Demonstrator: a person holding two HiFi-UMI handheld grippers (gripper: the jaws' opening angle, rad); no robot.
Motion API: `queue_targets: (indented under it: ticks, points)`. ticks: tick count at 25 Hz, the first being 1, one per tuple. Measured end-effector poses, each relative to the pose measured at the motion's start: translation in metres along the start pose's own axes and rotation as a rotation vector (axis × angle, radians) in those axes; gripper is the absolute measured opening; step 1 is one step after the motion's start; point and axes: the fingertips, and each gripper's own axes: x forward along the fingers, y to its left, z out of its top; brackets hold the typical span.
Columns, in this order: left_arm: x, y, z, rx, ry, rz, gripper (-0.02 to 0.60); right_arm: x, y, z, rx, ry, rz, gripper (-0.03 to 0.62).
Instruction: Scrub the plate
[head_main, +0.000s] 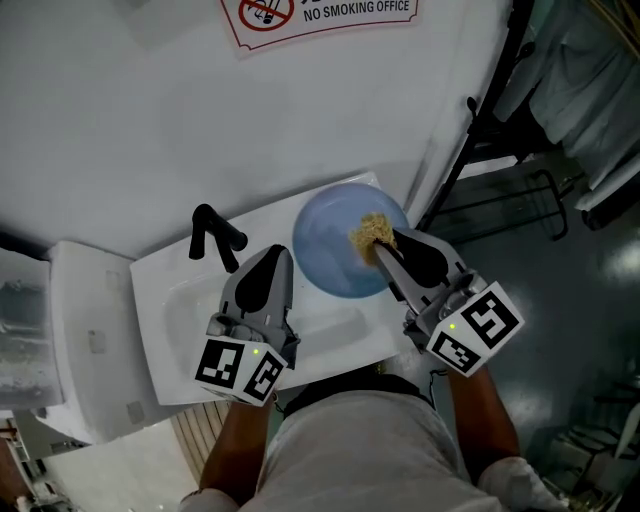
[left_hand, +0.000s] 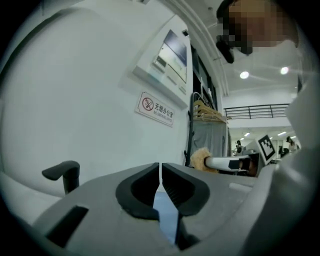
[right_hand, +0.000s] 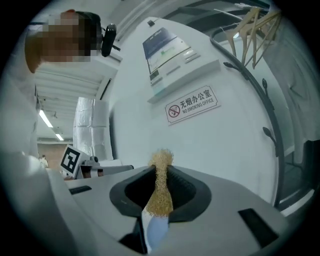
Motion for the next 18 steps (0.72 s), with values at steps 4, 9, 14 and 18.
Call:
queue_targets:
  ticks: [4,9,14,18]
  points:
    - [-0.005,-0.020,0.019,0.084,-0.056,-0.062,0.023,-0.006,0.011,0.011,0.022,-0.061,0.035,0.063]
    - [-0.013,-0.035,0.031,0.109,-0.111,-0.113,0.018,-0.015,0.025,0.019,0.026,-0.119,0.069,0.062]
    - [-0.019,-0.043,0.034,0.109,-0.128,-0.141,0.017,-0.021,0.037,0.022,0.022,-0.151,0.092,0.061]
    - [-0.024,-0.050,0.035,0.111,-0.133,-0.151,0.017,-0.026,0.047,0.023,0.012,-0.165,0.108,0.061]
